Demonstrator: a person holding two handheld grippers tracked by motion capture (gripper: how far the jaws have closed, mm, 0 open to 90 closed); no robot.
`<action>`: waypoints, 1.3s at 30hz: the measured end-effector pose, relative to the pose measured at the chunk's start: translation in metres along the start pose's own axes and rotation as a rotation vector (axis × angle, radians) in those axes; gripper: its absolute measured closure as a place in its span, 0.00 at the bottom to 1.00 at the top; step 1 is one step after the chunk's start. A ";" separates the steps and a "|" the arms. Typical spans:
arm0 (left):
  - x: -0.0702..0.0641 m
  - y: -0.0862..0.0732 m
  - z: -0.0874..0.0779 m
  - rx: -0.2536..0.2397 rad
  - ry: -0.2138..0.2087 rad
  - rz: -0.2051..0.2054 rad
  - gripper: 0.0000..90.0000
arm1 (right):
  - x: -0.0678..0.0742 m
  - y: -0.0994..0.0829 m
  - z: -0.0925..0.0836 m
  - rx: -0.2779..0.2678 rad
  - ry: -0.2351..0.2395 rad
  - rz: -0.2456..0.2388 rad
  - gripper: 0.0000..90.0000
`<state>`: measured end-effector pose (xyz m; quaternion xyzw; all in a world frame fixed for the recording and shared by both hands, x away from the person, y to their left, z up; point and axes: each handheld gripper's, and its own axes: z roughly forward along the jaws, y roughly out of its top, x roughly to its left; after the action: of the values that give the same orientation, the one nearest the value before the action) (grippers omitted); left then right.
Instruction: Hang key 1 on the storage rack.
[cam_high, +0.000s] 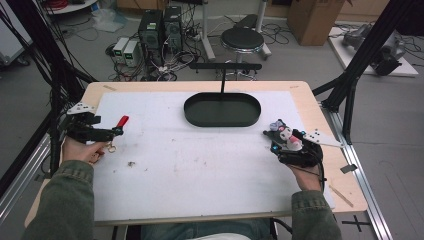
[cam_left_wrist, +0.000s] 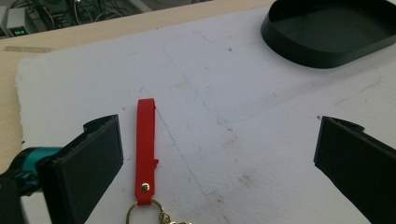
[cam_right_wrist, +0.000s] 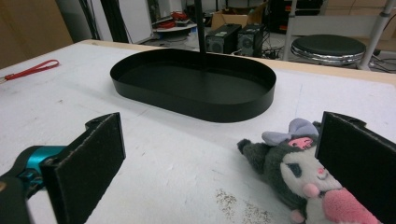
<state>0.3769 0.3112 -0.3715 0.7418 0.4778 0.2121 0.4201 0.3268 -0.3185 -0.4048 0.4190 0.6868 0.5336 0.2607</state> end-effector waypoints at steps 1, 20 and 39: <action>0.000 0.002 0.002 0.014 0.000 0.007 0.02 | 0.000 0.000 0.000 0.001 0.000 0.001 0.00; 0.033 0.008 0.045 0.135 -0.024 -0.051 0.02 | 0.001 -0.001 -0.001 0.008 -0.011 -0.008 0.01; 0.055 0.017 0.092 0.356 0.008 -0.032 0.07 | 0.001 -0.002 -0.004 0.014 -0.021 -0.020 0.00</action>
<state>0.4769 0.3184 -0.4135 0.7958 0.5212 0.1205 0.2837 0.3225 -0.3194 -0.4052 0.4195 0.6918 0.5219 0.2703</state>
